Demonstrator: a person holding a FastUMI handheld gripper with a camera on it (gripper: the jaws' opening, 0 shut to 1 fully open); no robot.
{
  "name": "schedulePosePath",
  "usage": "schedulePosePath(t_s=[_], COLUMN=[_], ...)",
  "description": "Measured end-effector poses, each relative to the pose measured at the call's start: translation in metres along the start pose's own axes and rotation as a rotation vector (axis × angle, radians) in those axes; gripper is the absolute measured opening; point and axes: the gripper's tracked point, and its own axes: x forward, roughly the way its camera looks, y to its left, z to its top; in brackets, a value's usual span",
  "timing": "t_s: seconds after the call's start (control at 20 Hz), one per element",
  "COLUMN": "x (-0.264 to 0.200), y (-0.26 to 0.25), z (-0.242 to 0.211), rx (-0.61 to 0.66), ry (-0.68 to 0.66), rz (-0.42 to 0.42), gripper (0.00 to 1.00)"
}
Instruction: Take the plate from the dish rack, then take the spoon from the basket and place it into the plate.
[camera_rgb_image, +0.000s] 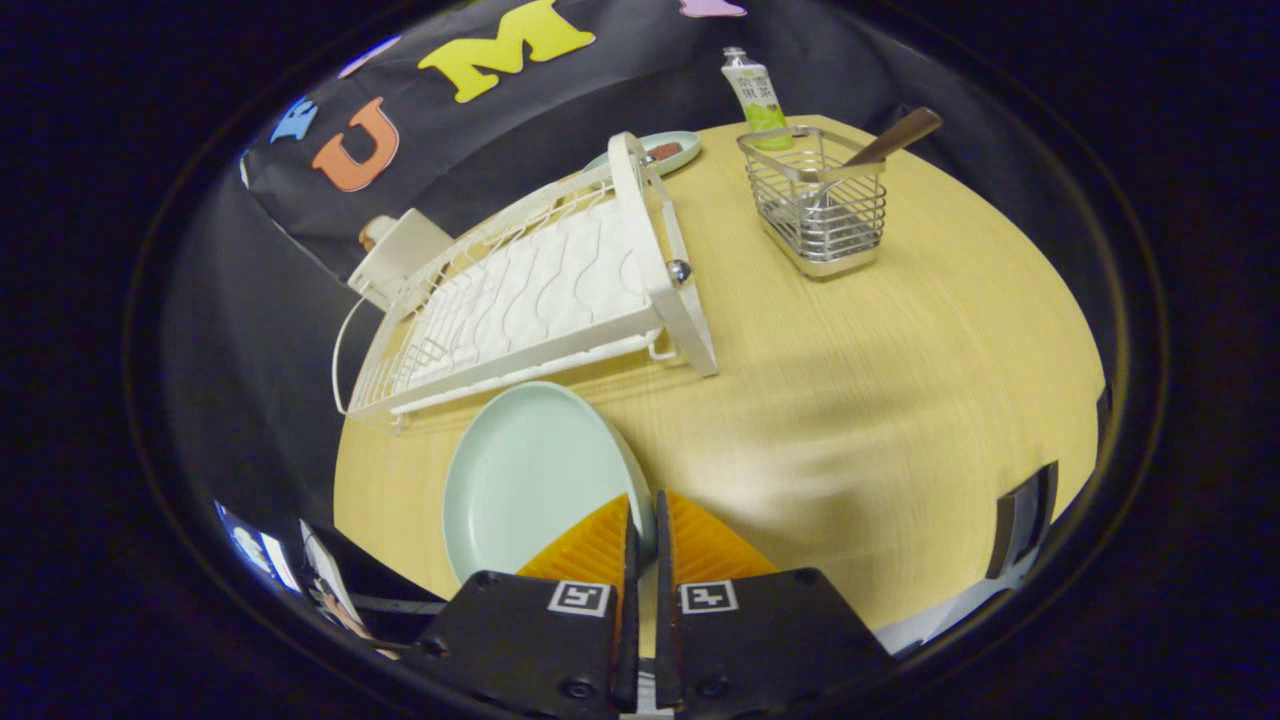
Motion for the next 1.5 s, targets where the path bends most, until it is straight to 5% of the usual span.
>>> schedulePosePath(t_s=[0.1,0.25,0.35,0.45,0.65,1.05,1.5], x=[0.004,0.006,0.001,-0.006,-0.021,-0.051,-0.084], y=[-0.012,-0.011,-0.012,-0.017,-0.035,-0.072,-0.112], z=[0.0,-0.003,0.001,0.008,0.031,0.066,0.15], rx=[-0.008,0.0,-0.038,-0.1,-0.172,-0.138,-0.261], ry=[-0.003,0.007,-0.022,-0.089,-0.295,-0.491,-0.811], rz=[-0.058,-0.035,-0.031,-0.067,-0.17,-0.167,-0.154], gripper=[0.11,0.11,0.23,0.52,0.79,0.98,0.97])
